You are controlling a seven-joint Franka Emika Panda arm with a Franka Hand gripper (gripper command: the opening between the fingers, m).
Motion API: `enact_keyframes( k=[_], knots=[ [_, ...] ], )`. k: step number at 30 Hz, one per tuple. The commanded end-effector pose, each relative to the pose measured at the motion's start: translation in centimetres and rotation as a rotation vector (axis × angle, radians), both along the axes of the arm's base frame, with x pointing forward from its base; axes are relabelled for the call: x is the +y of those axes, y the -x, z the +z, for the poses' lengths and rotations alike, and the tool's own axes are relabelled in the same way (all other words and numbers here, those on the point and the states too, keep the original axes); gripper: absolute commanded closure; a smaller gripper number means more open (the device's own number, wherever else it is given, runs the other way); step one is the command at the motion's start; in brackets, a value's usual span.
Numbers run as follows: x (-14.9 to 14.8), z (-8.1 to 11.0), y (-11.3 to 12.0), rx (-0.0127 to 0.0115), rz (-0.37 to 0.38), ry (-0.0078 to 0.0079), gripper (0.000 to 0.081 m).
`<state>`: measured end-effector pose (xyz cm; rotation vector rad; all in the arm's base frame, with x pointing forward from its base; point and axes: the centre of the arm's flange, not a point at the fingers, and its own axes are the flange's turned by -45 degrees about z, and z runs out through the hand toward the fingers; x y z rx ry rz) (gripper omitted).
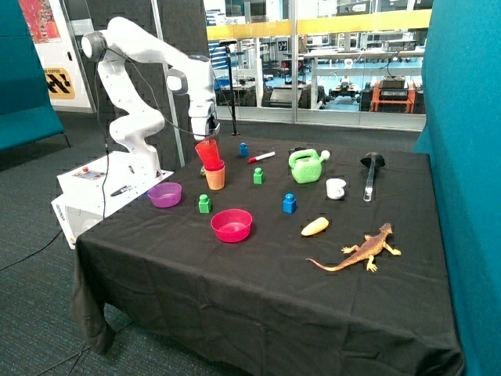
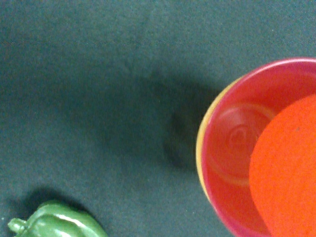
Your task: Stack the cups
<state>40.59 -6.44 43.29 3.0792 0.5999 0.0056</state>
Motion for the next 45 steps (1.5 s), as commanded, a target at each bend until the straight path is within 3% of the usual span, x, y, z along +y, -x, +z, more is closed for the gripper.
enact_keyframes(
  k=[1,17,45],
  knots=[
    [0.5,-0.2,-0.8,0.0044,0.014,-0.0037,0.0808],
    [1.3,-2.4,0.4,0.0044,0.011,-0.0037,0.0808],
    [0.6,-3.5,0.6,0.0044,0.012,-0.0037,0.0808]
  ],
)
